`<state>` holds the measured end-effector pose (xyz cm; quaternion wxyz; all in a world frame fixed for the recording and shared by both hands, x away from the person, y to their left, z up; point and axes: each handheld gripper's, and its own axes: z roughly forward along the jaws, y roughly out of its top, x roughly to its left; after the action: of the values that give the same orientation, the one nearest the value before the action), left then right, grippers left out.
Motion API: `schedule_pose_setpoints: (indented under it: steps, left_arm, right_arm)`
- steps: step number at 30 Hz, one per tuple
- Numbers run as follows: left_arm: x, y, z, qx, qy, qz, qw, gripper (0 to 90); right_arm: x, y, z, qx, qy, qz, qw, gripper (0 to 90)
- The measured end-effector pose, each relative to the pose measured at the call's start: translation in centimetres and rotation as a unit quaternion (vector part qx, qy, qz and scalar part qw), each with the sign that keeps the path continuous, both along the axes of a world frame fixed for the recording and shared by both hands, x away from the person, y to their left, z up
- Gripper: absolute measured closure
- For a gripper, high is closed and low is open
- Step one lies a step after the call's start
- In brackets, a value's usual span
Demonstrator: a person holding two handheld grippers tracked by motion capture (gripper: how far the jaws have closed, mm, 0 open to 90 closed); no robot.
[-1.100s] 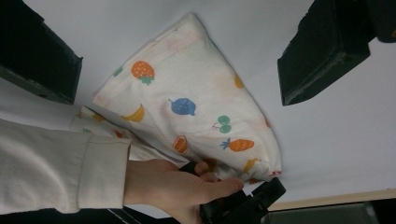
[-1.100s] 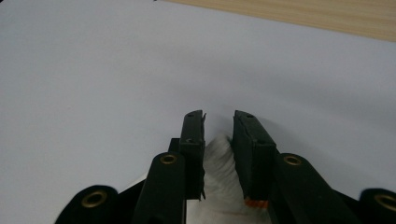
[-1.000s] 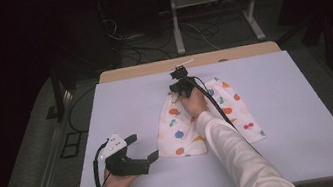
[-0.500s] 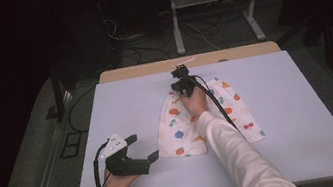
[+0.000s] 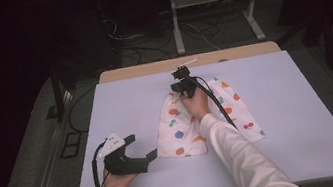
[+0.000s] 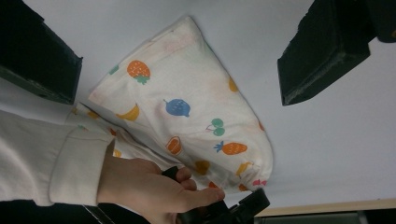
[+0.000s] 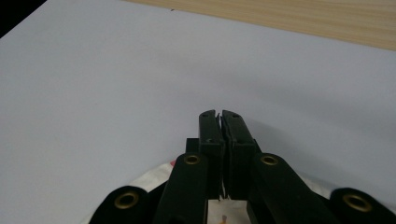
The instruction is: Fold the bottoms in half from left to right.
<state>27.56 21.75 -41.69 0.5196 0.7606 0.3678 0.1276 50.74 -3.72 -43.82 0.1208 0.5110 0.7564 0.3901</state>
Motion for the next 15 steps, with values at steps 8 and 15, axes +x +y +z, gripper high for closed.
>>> schedule_pose_setpoints:
  steps: [8,15]
  left_arm:
    - [1.4,-0.7,0.4,0.017,0.042,-0.010,0.9989,0.0]
    - [2.3,-1.3,0.0,0.035,0.083,-0.006,0.9959,0.0]
  right_arm:
    - [-0.5,0.0,0.4,-0.005,-0.028,0.017,0.9995,86.0]
    - [-0.6,-0.1,0.7,-0.005,-0.033,0.015,0.9993,86.0]
